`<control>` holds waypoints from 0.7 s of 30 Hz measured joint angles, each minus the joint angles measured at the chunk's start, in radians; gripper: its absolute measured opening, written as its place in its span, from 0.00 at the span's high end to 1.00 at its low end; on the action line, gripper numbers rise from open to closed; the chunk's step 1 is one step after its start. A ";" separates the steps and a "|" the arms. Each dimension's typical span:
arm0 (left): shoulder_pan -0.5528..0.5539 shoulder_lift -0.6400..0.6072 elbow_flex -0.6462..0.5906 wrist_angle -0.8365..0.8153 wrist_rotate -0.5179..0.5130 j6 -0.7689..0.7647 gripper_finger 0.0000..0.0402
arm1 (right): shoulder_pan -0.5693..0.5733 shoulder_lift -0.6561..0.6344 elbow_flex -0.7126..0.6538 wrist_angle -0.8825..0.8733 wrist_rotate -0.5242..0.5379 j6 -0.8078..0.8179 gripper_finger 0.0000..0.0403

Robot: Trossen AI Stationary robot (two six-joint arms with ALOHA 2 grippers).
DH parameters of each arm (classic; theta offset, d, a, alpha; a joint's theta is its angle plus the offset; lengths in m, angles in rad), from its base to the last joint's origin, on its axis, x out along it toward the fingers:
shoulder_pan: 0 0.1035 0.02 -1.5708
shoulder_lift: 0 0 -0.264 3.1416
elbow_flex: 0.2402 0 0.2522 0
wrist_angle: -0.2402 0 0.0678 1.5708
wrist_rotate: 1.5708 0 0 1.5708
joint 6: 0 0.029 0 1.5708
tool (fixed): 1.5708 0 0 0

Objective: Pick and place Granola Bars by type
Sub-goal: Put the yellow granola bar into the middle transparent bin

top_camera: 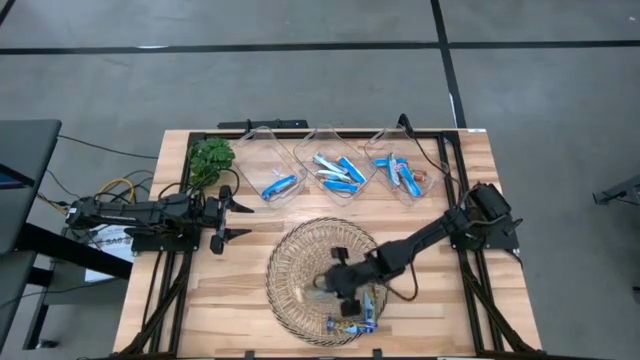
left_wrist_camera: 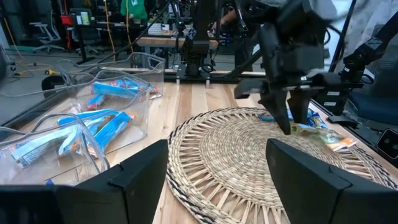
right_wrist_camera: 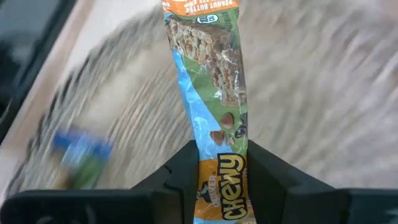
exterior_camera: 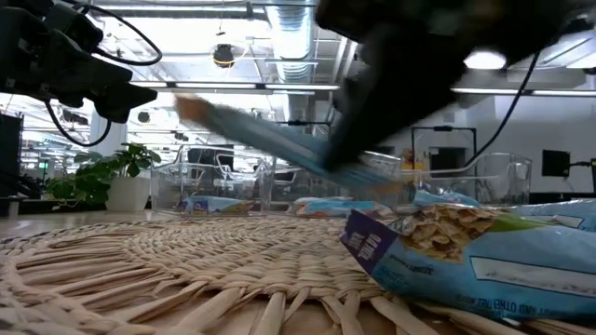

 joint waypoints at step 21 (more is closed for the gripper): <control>0.000 0.000 0.000 0.000 0.000 0.000 0.34 | -0.357 -0.068 0.002 0.305 0.704 -0.112 0.75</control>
